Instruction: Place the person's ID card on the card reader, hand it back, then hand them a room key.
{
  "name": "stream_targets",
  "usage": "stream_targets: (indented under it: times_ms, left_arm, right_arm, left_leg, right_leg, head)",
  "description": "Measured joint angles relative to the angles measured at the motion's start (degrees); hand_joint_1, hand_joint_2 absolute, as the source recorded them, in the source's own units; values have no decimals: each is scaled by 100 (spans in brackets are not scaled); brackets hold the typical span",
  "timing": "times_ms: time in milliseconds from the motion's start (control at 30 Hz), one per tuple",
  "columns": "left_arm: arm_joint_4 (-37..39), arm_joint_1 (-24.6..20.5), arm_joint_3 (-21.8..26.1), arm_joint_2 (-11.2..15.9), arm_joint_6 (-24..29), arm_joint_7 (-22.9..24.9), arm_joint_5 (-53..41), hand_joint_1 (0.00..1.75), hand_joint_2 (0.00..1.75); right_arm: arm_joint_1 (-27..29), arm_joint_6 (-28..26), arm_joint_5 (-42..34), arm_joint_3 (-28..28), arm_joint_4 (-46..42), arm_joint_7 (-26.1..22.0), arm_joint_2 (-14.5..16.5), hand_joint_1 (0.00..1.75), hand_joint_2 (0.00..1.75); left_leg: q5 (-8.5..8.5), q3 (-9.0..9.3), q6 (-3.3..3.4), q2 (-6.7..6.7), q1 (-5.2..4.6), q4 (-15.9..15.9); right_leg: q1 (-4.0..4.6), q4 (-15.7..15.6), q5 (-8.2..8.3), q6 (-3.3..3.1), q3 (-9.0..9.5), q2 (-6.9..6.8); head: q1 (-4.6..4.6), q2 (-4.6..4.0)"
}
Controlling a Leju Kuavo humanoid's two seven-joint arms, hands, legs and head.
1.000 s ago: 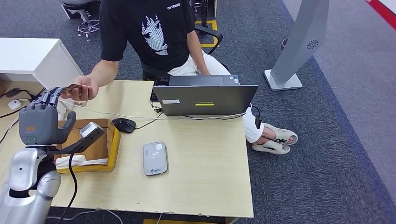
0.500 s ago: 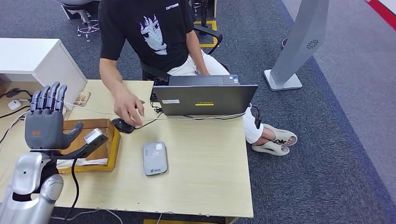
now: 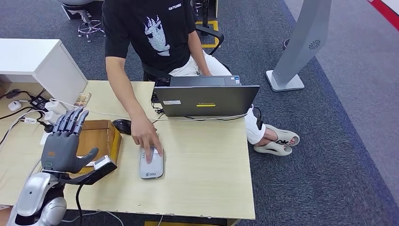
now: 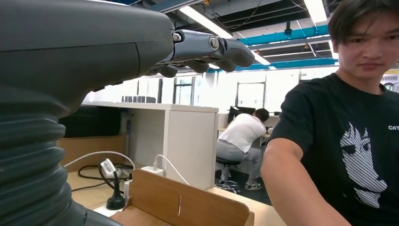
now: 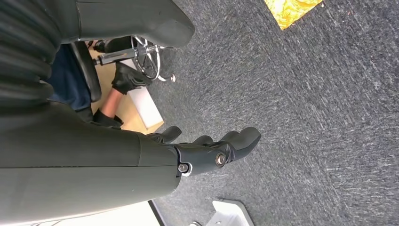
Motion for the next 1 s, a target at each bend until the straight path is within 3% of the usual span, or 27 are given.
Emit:
stream_targets:
  times_ms: [800, 1000]
  left_arm:
    - [-169, 118, -12, 3, -25, -6, 8, 0, 175]
    - [-497, 365, -212, 111, -52, -115, 60, 0, 175]
  right_arm:
    - [2, 0, -4, -15, 0, 0, 0, 0, 175]
    - [5, -7, -76, -66, 0, -21, 2, 0, 175]
  left_leg:
    - [3, 1, 0, 0, 0, 0]
    - [3, 1, 0, 0, 0, 0]
  right_leg:
    - [0, 1, 1, -1, 2, 0]
    - [1, 1, 1, -1, 2, 1]
  head:
    - [0, 0]
    - [0, 0]
